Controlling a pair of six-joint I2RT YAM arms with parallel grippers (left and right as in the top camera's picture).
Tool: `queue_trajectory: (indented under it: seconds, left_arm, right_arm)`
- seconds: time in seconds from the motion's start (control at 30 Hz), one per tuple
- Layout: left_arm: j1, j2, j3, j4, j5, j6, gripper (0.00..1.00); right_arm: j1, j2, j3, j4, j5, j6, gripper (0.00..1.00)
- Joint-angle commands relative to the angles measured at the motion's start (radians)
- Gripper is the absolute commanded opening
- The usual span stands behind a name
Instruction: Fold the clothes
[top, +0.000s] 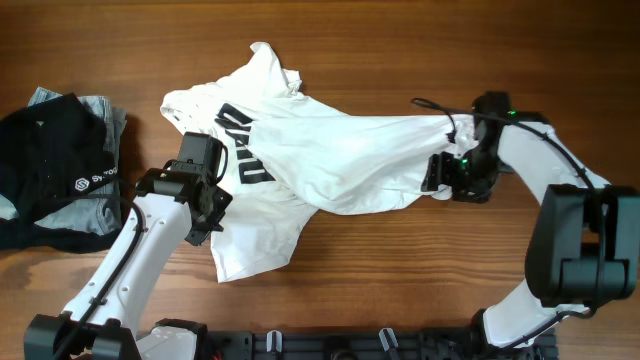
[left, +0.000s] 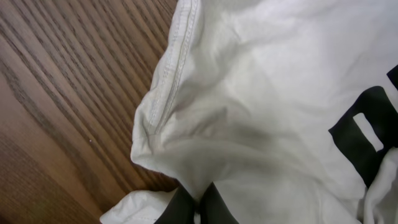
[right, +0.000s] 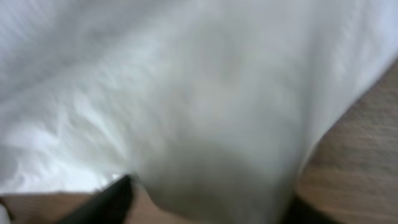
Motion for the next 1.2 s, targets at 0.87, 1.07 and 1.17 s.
queue_trajectory:
  seconds: [0.87,1.07,1.17]
  left_arm:
    - [-0.003,0.002,-0.002,0.000,-0.018,0.012,0.04]
    - [-0.003,0.002,-0.002,0.000,-0.020,0.012,0.04]
    - [-0.003,0.002,-0.002,0.000,-0.022,0.012,0.04]
  right_arm:
    - [-0.187,-0.009,0.130,-0.063,0.121,-0.020,0.76]
    - [-0.187,-0.008,0.073,0.078,0.114,0.112,0.50]
    - [-0.187,-0.008,0.073,0.077,0.114,0.130,0.50]
